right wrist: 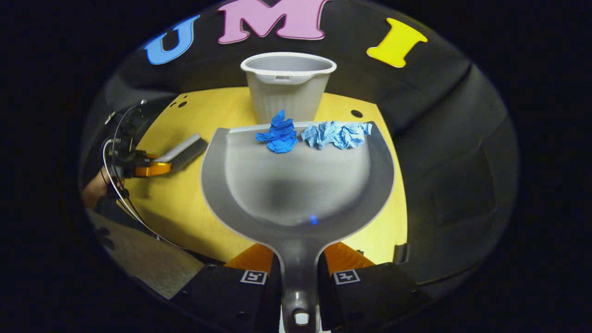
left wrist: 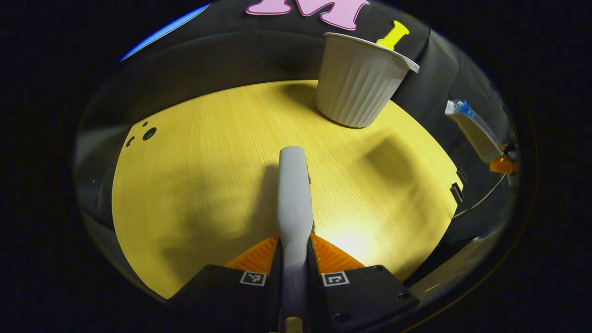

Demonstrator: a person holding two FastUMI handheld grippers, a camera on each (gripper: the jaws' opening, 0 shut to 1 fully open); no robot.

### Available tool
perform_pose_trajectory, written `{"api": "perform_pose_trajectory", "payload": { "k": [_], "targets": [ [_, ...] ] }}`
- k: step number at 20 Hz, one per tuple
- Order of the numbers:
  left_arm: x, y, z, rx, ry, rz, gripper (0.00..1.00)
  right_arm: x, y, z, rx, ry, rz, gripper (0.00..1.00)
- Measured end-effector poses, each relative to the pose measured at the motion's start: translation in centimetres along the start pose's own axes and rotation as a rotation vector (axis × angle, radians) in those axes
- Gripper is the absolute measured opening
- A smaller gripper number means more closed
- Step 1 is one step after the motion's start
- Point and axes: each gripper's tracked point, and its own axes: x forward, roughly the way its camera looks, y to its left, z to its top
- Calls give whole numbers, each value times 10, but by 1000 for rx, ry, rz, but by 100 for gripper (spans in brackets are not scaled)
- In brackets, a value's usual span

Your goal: Pick up the small broom and dustpan from the desktop, sweep the trash into the dustpan with the broom, and then empty the trash into the garbage bin.

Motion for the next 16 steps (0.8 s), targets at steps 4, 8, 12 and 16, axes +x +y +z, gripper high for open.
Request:
{"api": "perform_pose_trajectory", "payload": {
  "k": [4,8,12,16],
  "targets": [
    [0,0,-3,9,5,5,29,-18,-37,53,29,-47,-67,37],
    [1,4,-11,13,23,23,29,-19,-64,111,-17,-72,-131,37],
    [-1,12,-22,-7,29,39,29,-15,-83,176,-92,-81,-161,37],
    [0,19,-32,-48,42,41,29,-8,-92,222,-168,-44,-180,37]
  ]
}}
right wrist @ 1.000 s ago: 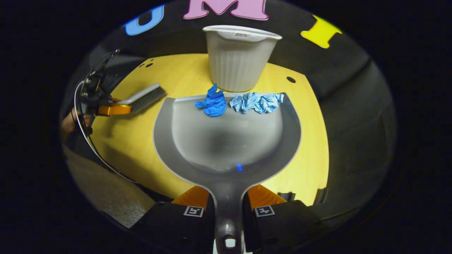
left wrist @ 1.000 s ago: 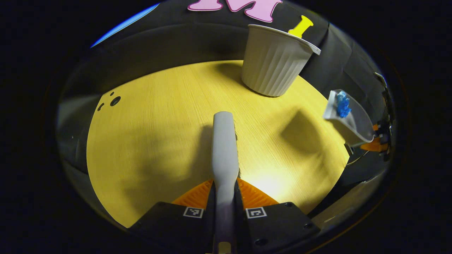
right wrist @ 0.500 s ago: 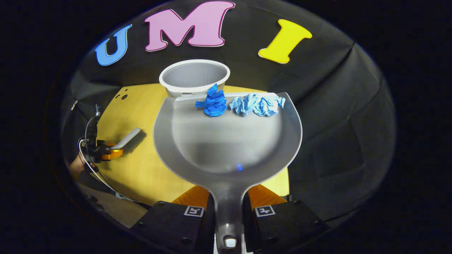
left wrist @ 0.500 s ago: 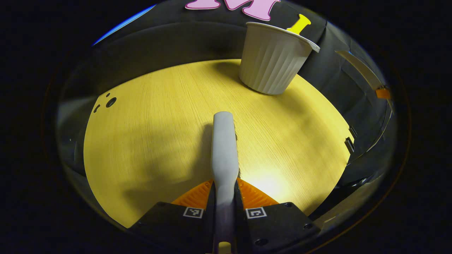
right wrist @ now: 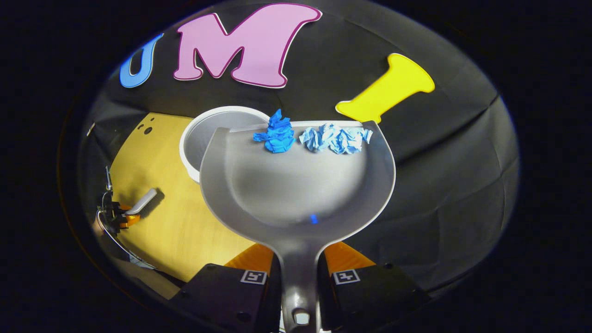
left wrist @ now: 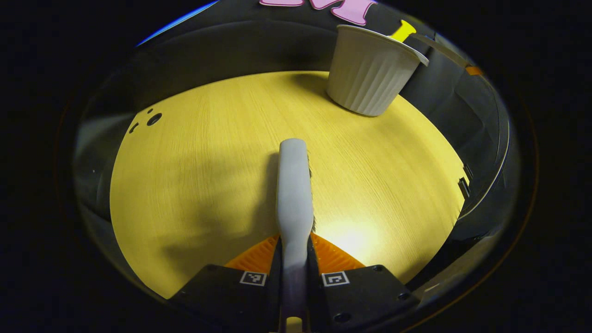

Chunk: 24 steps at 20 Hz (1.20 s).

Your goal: Pick up the small broom and dustpan from the desktop, sweep the trash into the dustpan with the broom, and then empty the trash into the garbage bin.

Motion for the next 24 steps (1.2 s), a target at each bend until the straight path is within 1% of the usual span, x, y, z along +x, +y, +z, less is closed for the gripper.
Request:
{"api": "perform_pose_trajectory", "payload": {
  "k": [1,2,11,17,18,20,22,24],
  "targets": [
    [1,1,-3,-1,2,2,32,4,-2,7,-21,9,-10,37],
    [1,1,-5,-1,4,3,29,8,-3,12,-50,22,-19,37],
    [5,2,-13,-6,20,0,29,48,15,25,-369,196,-55,36],
    [8,3,-14,-13,30,-1,29,51,13,48,-509,235,-80,36],
    [8,3,-14,-14,31,0,29,52,14,53,-526,237,-79,36],
    [8,3,-13,-16,31,6,29,55,18,58,-521,218,-64,36],
    [8,2,-13,-19,33,8,29,58,15,60,-513,197,-73,36],
    [9,3,-13,-20,35,10,29,57,13,61,-473,156,-70,36]
  ]
}}
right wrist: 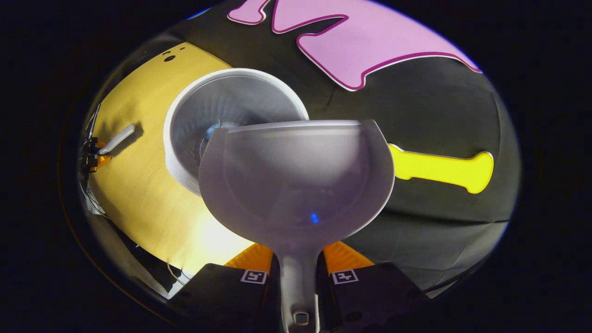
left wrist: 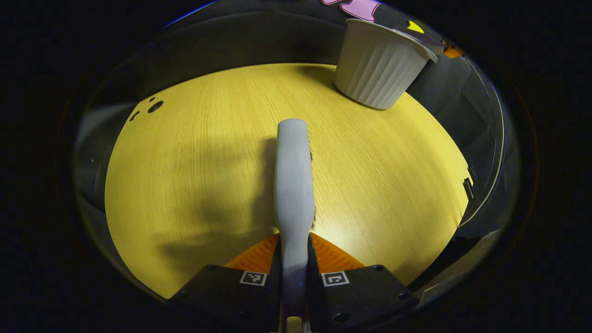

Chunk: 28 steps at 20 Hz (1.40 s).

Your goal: Pick up the small broom and dustpan from the desktop, sweep the trash into the dustpan with the broom, and then empty the trash into the garbage bin.

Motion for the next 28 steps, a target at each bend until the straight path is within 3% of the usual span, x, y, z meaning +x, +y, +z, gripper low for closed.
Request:
{"api": "perform_pose_trajectory", "payload": {
  "k": [7,8,9,16,17,18,19,22,24,25,26,28],
  "targets": [
    [0,1,1,-9,3,25,29,-62,18,-17,274,-255,85,36],
    [0,2,1,-10,-1,29,29,-72,22,-23,293,-288,90,41],
    [0,2,3,-13,-9,31,29,-84,28,-30,306,-316,100,36],
    [0,5,2,-14,-12,66,29,-129,134,-89,372,-375,261,36],
    [0,6,2,-14,-8,73,32,-129,153,-100,382,-363,287,36],
    [-1,6,2,-12,-6,81,29,-128,173,-111,383,-350,316,31],
    [-1,7,1,-7,-2,89,29,-123,193,-122,386,-329,340,36],
    [-2,10,1,14,6,104,29,-101,249,-150,407,-256,400,36],
    [-2,11,1,26,12,113,29,-85,282,-155,434,-234,437,41],
    [-3,12,1,31,15,116,32,-74,297,-156,429,-227,449,36],
    [-3,12,0,34,18,120,29,-62,310,-155,423,-221,451,31],
    [-3,12,0,36,22,127,29,-29,332,-153,430,-210,452,36]
  ]
}}
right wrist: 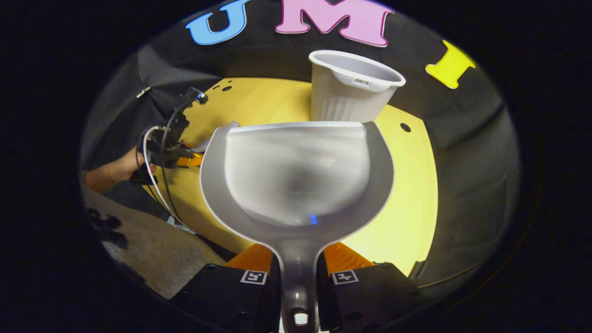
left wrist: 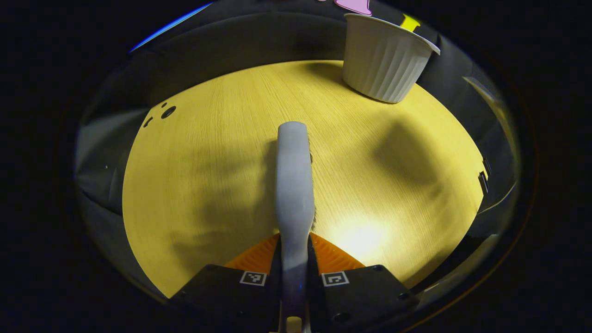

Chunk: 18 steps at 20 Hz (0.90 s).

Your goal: Pick up the small broom and dustpan from the desktop, sweep the trash into the dustpan with the broom, and then empty the trash into the garbage bin.

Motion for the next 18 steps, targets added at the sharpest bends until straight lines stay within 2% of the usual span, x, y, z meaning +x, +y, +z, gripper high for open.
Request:
{"api": "perform_pose_trajectory", "payload": {
  "k": [2,3,4,8,14,18],
  "targets": [
    [0,0,-1,-2,6,4,29,41,5,-11,45,28,10,36],
    [0,0,-1,-3,9,7,29,59,5,-16,63,39,11,31],
    [0,0,-1,-3,10,9,29,76,1,-20,76,46,-2,36],
    [1,-1,-3,-13,20,21,29,120,-8,-21,57,50,-70,36],
    [4,-1,-6,-24,27,37,29,143,12,-17,13,81,-4,36],
    [5,0,-7,-27,25,52,29,149,12,-20,11,117,2,36]
  ]
}}
